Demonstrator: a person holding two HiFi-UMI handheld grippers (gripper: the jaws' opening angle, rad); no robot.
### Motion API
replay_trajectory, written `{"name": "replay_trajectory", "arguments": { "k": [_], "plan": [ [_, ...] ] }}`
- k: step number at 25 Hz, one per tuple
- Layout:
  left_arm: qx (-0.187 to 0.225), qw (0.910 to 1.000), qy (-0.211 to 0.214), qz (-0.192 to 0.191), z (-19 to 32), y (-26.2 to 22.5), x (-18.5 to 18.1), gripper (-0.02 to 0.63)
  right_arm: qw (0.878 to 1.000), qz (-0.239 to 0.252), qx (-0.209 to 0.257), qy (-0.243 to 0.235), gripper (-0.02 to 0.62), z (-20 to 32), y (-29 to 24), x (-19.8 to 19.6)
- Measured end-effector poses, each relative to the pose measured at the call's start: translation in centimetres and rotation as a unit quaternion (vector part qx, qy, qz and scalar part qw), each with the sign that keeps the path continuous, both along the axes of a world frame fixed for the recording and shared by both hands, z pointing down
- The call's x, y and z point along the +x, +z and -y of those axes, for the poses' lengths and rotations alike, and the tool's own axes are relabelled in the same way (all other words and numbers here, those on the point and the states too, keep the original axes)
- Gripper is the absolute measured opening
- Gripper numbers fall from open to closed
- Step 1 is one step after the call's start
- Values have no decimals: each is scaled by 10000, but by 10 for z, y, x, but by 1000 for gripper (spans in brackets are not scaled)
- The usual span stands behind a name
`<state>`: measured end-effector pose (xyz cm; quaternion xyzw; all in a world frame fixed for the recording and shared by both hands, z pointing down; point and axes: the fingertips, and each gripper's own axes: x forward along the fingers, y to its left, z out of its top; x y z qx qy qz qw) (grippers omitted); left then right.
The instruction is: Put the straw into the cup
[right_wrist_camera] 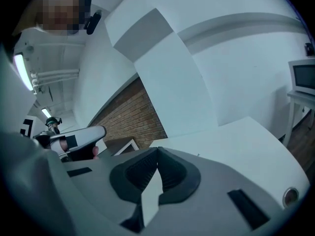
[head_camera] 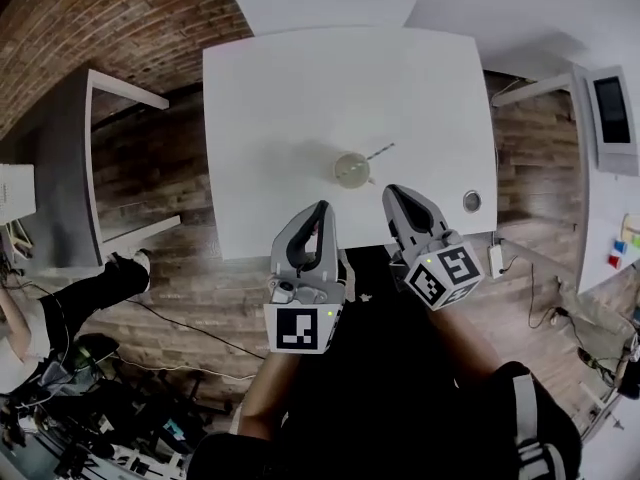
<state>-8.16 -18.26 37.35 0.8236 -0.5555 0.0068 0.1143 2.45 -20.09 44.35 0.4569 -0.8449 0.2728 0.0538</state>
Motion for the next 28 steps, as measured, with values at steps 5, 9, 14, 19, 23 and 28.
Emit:
{"name": "replay_trajectory", "arguments": {
  "k": [5,9,14,19,23,28],
  "plan": [
    [169,9998,97,-4,-2,-22,-6,5,9992,-7,388,79,7,-7,-39,0],
    [326,9994,120,3,-2,-42,-12,4,9964,30,822,220,6,-10,-74,2],
    [339,9994,110,43,-23,-54,-12,3,9934,-7,1081,373,8,-36,-102,10],
    [285,9993,227,5,-35,-51,-3,5,9925,-22,1178,329,8,-49,-107,9],
    [266,9992,296,-30,-36,-50,5,5,9926,7,1188,231,6,-50,-105,2],
    [325,9989,327,66,-34,-51,7,5,9924,-20,1218,170,6,-47,-107,-2]
  ]
}}
